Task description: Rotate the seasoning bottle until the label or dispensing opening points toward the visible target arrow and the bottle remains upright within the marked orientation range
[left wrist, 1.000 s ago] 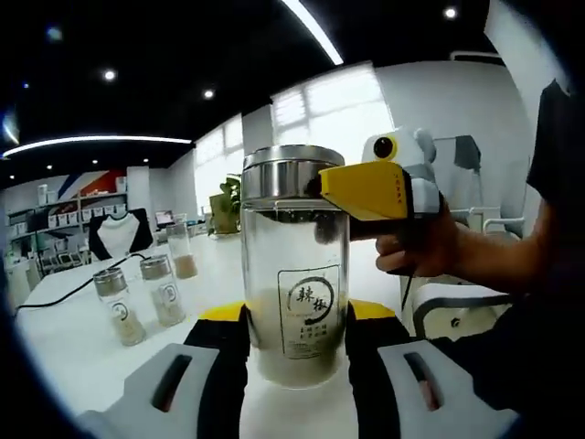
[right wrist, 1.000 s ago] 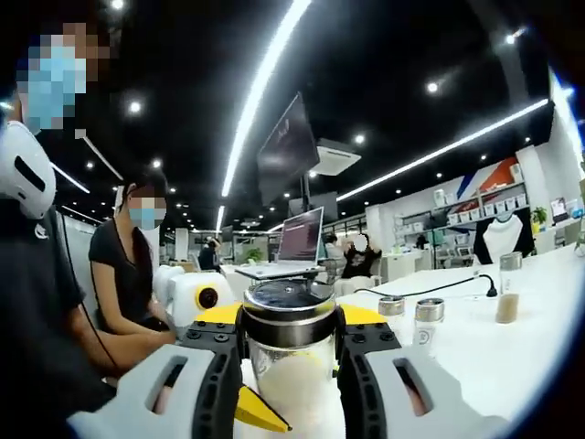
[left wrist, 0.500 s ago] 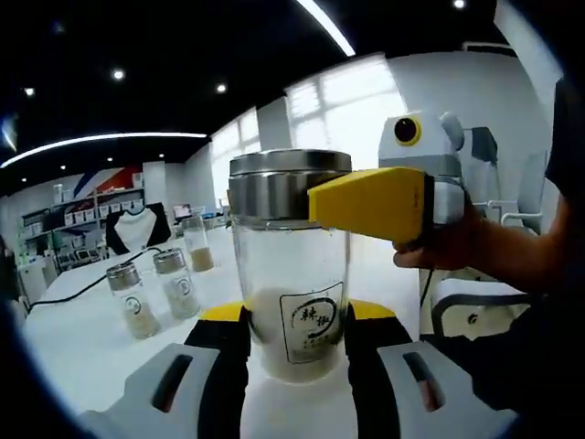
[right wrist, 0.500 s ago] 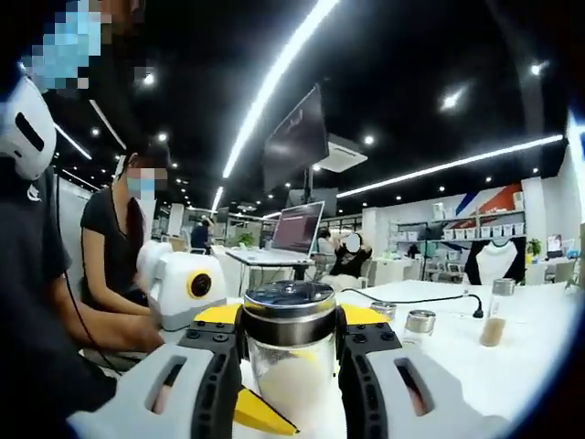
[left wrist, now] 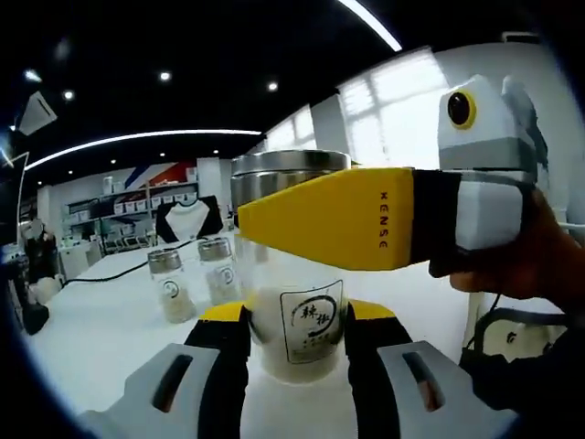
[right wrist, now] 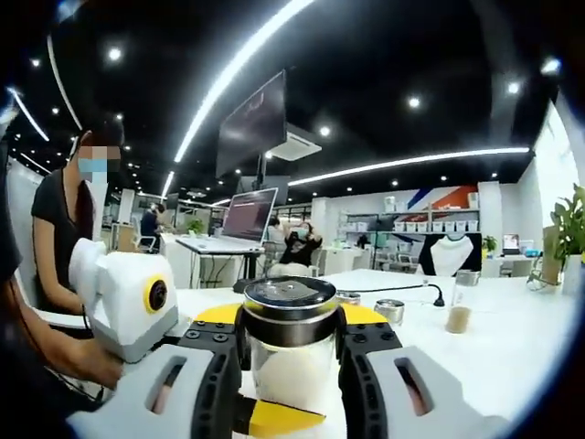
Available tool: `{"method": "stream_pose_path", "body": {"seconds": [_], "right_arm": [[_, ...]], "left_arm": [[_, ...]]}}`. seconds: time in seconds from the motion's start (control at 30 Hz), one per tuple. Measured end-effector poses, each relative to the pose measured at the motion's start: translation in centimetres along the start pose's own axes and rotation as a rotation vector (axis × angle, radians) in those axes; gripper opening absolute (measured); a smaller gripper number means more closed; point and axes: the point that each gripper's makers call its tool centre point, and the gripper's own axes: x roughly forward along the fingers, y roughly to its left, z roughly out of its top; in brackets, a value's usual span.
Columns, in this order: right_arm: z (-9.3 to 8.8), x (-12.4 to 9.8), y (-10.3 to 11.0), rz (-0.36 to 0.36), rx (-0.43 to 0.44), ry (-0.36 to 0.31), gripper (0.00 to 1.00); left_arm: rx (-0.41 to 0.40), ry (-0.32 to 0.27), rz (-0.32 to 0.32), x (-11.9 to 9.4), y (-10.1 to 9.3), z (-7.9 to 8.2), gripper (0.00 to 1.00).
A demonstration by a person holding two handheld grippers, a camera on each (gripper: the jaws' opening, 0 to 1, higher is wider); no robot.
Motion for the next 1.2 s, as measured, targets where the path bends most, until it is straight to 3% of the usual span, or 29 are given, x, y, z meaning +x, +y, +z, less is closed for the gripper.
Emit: {"method": "stream_pose_path", "body": {"seconds": [0.07,0.17,0.27,0.43,0.53,0.6,0.73,0.83,1.2], "right_arm": [[0.0,-0.1,-0.1,-0.014,0.006,0.011,0.37],[-0.3,-0.6,-0.8,-0.02,0.036,0.042,0.37],[0.1,-1.1,-0.9,0.043,0.119,0.019,0.37],[1.1,-1.7,-0.1,0.146,0.133,-0.024,0.36],[1.5,-2.2,0.3,0.206,0.154,-0.044,0.37],[1.6,-2.4,0.3,0.222,0.175,-0.051,0.37],[1.6,-2.4,0.8,0.248,0.144,-0.052,0.37],[1.4,-2.2,1.0,0.242,0.109,-0.037,0.37],[0.8,-1.2,0.2,0.129,0.055,-0.003,0.37]], "left_arm": [[-0.012,-0.003,0.001,0.1,0.0,0.0,0.43],[-0.002,0.003,-0.057,0.2,-0.6,-0.2,0.43],[0.004,-0.024,-0.135,0.0,-1.2,0.3,0.43],[-0.009,-0.06,-0.235,-0.6,-1.8,1.2,0.44],[-0.044,-0.073,-0.342,-1.3,-2.8,1.5,0.44],[-0.048,-0.075,-0.367,-1.6,-2.9,1.6,0.44],[0.008,-0.074,-0.332,-1.6,-2.9,1.6,0.43],[-0.017,-0.061,-0.307,-1.2,-2.8,1.3,0.43],[-0.015,-0.048,-0.125,-0.2,-1.2,0.7,0.43]]}}
